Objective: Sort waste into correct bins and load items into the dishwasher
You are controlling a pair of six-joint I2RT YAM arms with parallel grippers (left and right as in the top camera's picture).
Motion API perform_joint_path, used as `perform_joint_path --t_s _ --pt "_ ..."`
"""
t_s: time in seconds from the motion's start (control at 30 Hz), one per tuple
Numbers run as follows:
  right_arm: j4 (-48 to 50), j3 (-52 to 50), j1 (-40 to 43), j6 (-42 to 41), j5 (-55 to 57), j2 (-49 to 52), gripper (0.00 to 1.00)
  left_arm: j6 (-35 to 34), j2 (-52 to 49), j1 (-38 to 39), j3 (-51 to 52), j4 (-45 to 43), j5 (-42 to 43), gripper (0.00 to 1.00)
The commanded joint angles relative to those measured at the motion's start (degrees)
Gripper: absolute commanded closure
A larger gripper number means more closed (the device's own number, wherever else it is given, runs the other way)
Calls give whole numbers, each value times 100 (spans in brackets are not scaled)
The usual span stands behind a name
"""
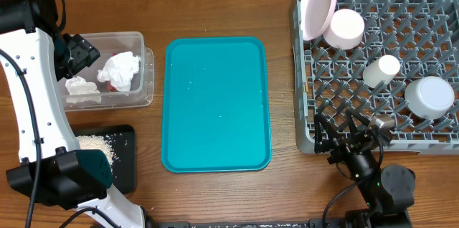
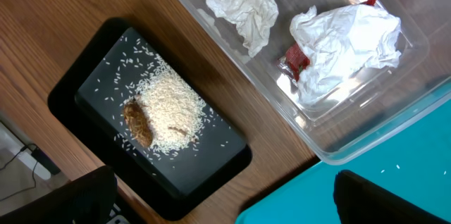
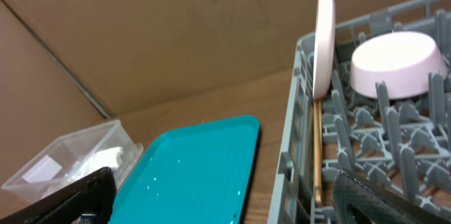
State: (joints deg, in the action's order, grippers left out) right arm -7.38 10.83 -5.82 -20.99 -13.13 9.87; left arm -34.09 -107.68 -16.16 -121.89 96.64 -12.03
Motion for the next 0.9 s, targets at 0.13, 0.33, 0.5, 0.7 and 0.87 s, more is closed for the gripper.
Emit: perform_joint_path --t_s 0.13,0.33,0.5,0.7,0.87 --pt "221 -315 413 -20 -105 -708 0 70 107 7 -85 15 7 0" --pt "243 -319 872 -22 -114 -874 0 70 107 7 -85 15 7 0" --pt "511 -503 1080 -20 -114 -874 0 70 107 7 -85 15 7 0" --pt "1320 -1040 1132 -20 -57 -931 0 70 107 7 -85 15 7 0" --pt "1316 -1038 1134 -15 356 -973 0 70 107 7 -85 15 7 0"
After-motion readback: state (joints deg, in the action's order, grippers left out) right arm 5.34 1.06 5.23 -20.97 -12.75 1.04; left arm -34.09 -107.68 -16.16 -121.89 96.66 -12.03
